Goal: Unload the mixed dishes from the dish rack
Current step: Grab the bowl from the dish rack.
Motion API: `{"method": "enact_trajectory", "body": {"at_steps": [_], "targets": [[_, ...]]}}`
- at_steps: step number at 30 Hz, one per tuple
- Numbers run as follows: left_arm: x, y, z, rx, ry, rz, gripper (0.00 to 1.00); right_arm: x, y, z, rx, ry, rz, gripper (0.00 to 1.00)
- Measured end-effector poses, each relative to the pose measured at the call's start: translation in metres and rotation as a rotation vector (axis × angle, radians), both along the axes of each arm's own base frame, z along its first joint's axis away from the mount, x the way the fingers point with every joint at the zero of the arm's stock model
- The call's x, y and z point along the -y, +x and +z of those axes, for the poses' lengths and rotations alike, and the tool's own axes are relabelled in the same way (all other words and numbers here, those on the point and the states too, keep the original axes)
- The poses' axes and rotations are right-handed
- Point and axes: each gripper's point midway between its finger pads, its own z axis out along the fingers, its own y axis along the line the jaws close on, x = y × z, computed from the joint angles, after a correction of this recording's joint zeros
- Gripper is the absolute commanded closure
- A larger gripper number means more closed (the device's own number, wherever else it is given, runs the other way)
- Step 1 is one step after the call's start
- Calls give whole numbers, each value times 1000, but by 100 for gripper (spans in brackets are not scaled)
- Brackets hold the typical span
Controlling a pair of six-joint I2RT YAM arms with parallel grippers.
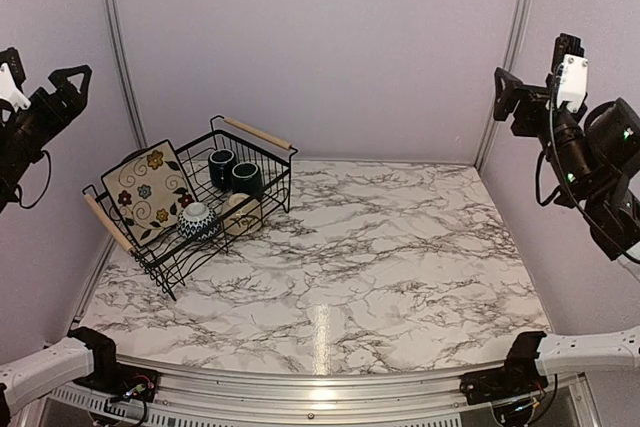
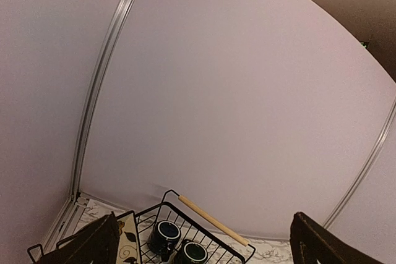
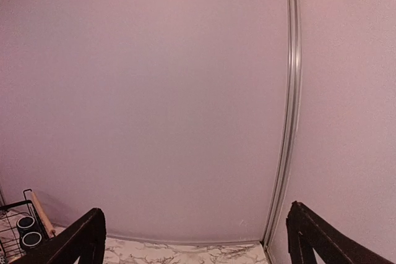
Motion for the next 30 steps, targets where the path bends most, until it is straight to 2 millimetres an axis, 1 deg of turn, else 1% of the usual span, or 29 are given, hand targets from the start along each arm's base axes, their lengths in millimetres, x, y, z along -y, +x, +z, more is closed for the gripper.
{"method": "enact_trajectory", "body": {"at_steps": [3, 6, 10, 16, 19, 24, 30], "targets": [[-5, 8, -12, -31, 6, 24, 1, 9, 19, -23, -46, -20, -47, 2], [-10, 17, -25, -64, 13, 49, 1, 16, 40, -52, -113, -43, -83, 1], [-16, 30, -41, -115, 22, 78, 1, 30, 63, -87, -205, -54, -120, 1], [-24, 53, -70, -227, 40, 113, 1, 45, 88, -139, -353, -45, -126, 1], [-26, 67, -92, -318, 55, 121, 1, 45, 95, -157, -412, -29, -102, 2], [-25, 89, -129, -479, 92, 116, 1, 35, 99, -183, -492, -5, -28, 2], [-11, 109, -165, -641, 122, 26, 1, 17, 104, -212, -592, 6, 64, 1]]}}
